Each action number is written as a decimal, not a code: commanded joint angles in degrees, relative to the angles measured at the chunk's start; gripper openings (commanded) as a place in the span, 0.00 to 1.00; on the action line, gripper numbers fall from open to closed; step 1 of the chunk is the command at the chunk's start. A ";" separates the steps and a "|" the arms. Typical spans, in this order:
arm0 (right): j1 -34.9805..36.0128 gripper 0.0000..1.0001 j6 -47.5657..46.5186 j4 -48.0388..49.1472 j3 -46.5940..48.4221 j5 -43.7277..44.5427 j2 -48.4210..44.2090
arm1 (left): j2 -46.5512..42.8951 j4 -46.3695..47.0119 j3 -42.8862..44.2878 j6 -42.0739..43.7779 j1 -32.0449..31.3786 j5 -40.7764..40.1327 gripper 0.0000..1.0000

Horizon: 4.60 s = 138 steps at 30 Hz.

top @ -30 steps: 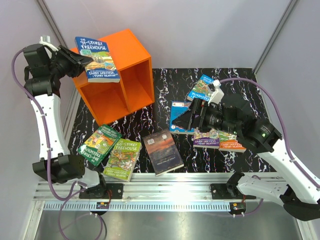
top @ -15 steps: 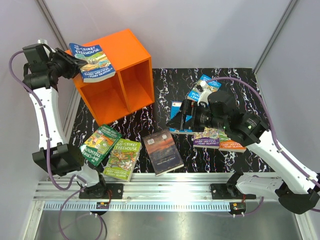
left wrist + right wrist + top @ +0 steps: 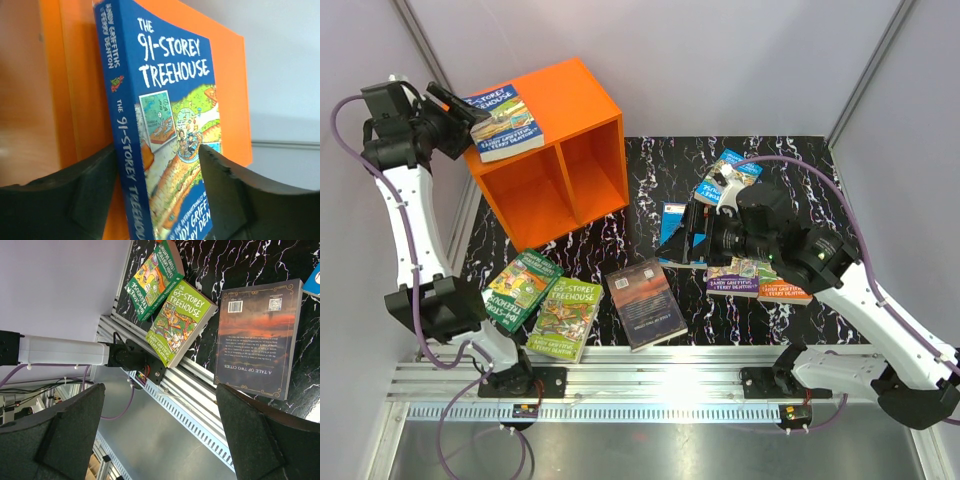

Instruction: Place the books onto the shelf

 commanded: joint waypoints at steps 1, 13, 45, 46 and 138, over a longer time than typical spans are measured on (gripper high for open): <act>-0.10 1.00 -1.15 0.25 -0.06 -0.14 -1.04 | 0.94 -8.05 4.42 3.15 0.99 -7.06 0.74; -0.62 1.00 -1.50 -1.14 -3.83 -0.83 1.06 | -2.83 -18.17 6.90 6.67 1.08 -22.09 0.86; -6.08 1.00 -0.19 20.82 -26.60 -11.13 31.82 | -40.43 -12.22 -43.77 4.65 -10.85 -17.90 0.86; -6.16 1.00 -0.10 20.91 -26.95 -10.52 32.09 | -43.41 -11.77 -46.17 4.47 -11.48 -17.28 0.86; -3.18 0.00 23.19 38.14 -9.30 -17.45 -0.08 | -45.47 37.83 -55.92 -15.32 -55.26 -4.97 0.00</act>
